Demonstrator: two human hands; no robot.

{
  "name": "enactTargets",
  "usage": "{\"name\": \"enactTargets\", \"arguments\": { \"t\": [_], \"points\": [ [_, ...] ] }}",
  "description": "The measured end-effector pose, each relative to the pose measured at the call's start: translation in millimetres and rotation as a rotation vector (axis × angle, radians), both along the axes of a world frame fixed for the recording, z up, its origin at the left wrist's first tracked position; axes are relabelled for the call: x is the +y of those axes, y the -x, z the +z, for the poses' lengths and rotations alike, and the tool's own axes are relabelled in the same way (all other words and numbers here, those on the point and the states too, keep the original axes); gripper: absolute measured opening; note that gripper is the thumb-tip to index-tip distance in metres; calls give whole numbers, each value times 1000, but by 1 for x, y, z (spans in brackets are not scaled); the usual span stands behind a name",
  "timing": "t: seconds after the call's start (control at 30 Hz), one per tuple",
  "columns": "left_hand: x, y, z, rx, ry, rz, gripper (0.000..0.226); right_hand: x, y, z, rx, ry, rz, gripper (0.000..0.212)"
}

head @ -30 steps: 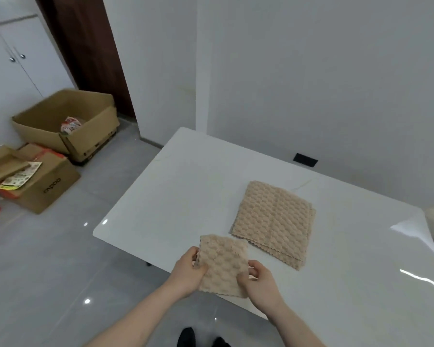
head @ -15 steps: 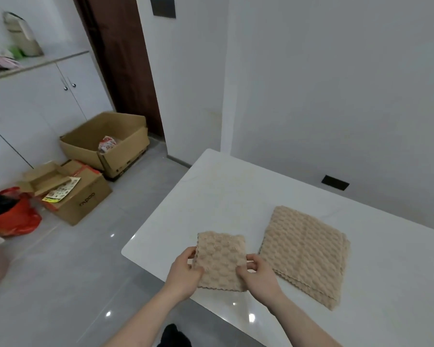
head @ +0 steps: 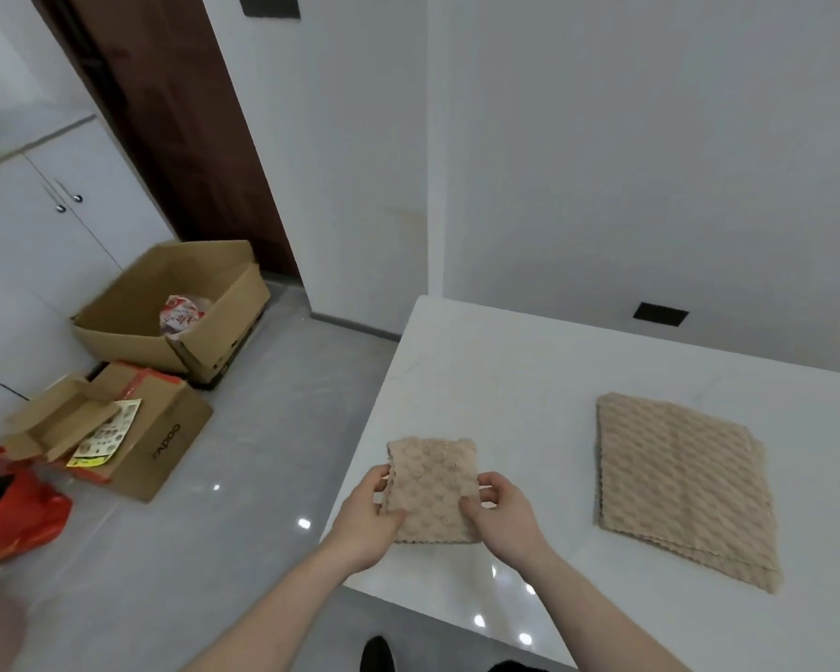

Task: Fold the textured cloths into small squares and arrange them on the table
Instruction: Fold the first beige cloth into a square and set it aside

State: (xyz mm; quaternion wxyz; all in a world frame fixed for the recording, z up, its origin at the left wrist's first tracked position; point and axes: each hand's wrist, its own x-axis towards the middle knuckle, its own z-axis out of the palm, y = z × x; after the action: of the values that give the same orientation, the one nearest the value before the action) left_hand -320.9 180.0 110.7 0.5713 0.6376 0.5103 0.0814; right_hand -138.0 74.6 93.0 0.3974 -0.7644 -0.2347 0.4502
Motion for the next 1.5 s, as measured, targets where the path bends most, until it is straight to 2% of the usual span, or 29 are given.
{"name": "enactTargets", "arguments": {
  "t": [0.3,0.53,0.67,0.87,1.07,1.3,1.5],
  "points": [
    [65,-14,1,-14,-25,-48,47,34,-1,9,-6,2,-126,14],
    [103,-23,8,52,-20,-157,48,71,-11,-9,173,-21,-201,23],
    [138,-32,-2,63,-4,-170,51,98,-16,-14,194,-36,-243,20],
    [220,-73,-35,60,68,-271,59,161,-33,-31,126,1,-373,18],
    [307,-122,-60,75,97,-421,49,242,-53,-54,48,66,-464,20],
    [367,-179,-85,40,92,-431,53,310,-107,-69,-74,141,-470,26],
    [398,-216,-118,31,127,-408,70,357,-140,-99,-208,139,-477,32]
  ]
}}
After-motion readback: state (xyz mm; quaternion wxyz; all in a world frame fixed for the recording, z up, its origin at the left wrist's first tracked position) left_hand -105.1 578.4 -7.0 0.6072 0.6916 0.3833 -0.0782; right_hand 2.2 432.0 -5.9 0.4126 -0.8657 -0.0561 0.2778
